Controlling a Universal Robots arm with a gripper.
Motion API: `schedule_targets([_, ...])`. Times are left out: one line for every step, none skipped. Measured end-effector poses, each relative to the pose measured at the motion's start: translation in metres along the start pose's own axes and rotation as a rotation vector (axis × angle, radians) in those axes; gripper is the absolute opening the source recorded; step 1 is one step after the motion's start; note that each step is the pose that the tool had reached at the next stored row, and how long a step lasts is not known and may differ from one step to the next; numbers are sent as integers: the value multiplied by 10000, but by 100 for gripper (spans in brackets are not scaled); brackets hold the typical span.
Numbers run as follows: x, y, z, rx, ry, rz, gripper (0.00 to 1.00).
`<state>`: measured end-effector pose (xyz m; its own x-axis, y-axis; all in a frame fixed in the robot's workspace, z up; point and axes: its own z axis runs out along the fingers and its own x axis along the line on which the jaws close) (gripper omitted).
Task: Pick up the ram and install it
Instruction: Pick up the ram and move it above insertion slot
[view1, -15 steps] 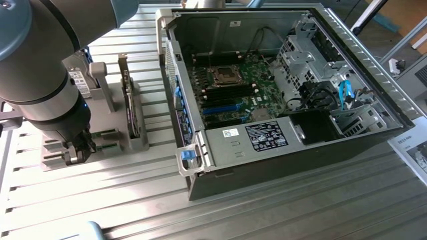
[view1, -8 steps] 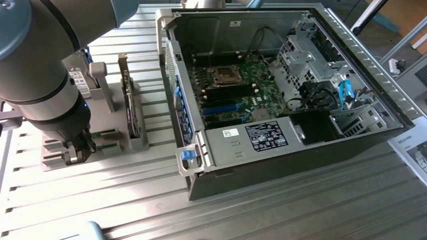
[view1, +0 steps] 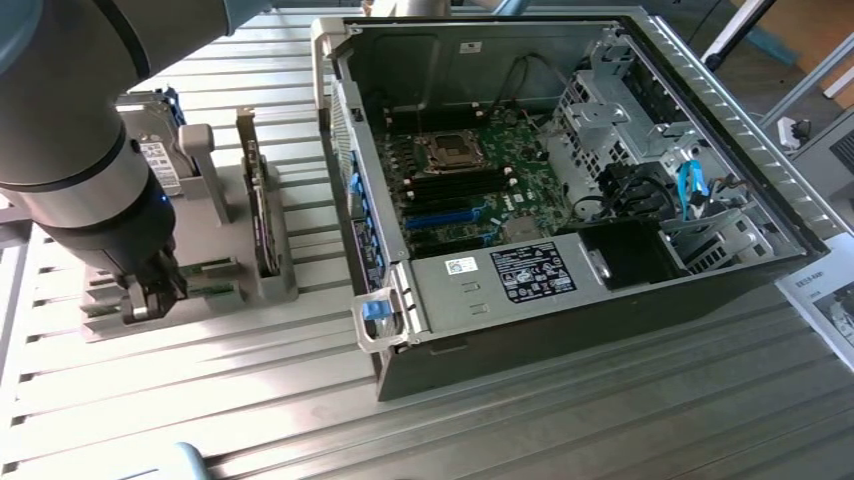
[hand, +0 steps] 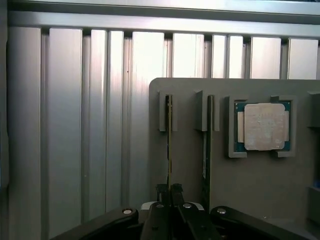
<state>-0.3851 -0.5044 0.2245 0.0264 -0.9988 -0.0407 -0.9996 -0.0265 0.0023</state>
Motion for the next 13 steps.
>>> schedule_targets([-1, 0, -22, 1, 1, 0, 13])
schedule_targets([-2, 0, -42, 0, 4, 0, 13])
schedule_targets([-2, 0, -64, 1, 7, -1, 13])
schedule_targets([-4, 0, -101, 0, 10, 0, 13])
schedule_targets([-5, 0, -122, -1, 10, 0, 13])
schedule_targets([-7, 0, -169, 0, 10, 0, 13])
schedule_targets([-8, -1, -192, 0, 11, 0, 13])
schedule_targets([-10, -1, -218, -1, 11, 2, 13])
schedule_targets([-11, -2, -245, 1, 10, 1, 13])
schedule_targets([-11, -2, -276, 1, 9, 0, 13])
schedule_targets([-13, -2, -324, 0, 10, 0, 13])
schedule_targets([-15, -2, -369, -1, 11, 0, 13])
schedule_targets([-17, -2, -427, 0, 10, 0, 13])
